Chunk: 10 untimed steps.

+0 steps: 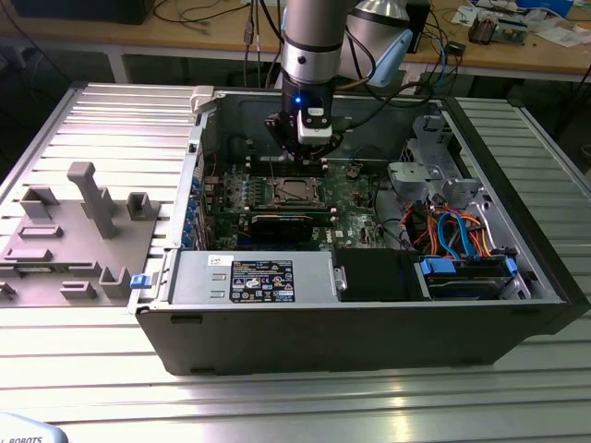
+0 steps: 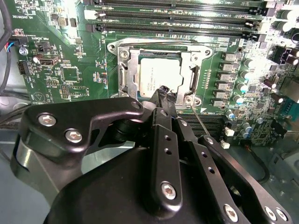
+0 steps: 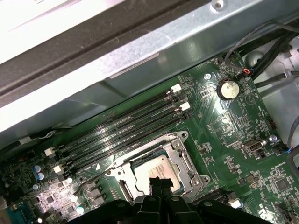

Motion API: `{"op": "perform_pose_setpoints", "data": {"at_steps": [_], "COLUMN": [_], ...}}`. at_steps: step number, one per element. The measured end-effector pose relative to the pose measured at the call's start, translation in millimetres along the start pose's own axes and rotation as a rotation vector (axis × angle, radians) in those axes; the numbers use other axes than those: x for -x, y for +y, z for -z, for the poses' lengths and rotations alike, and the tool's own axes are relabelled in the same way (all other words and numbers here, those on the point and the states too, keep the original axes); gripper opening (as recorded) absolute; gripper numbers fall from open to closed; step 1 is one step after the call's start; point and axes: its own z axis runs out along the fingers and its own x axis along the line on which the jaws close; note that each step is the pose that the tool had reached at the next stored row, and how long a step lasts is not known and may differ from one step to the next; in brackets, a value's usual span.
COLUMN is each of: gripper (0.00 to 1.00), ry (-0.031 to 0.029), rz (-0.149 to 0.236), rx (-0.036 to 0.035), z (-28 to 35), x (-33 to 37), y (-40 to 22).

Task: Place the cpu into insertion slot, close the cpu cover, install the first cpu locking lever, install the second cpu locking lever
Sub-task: 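Install the first cpu locking lever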

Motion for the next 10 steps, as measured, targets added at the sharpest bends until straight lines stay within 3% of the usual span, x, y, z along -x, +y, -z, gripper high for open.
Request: {"op": "perform_pose_setpoints", "data": {"at_steps": [10], "gripper": [0.11], "ry": [0.0], "rz": [0.005], "rx": [0.0], "z": [0.0], "x": [0.0], "y": [0.0]}}
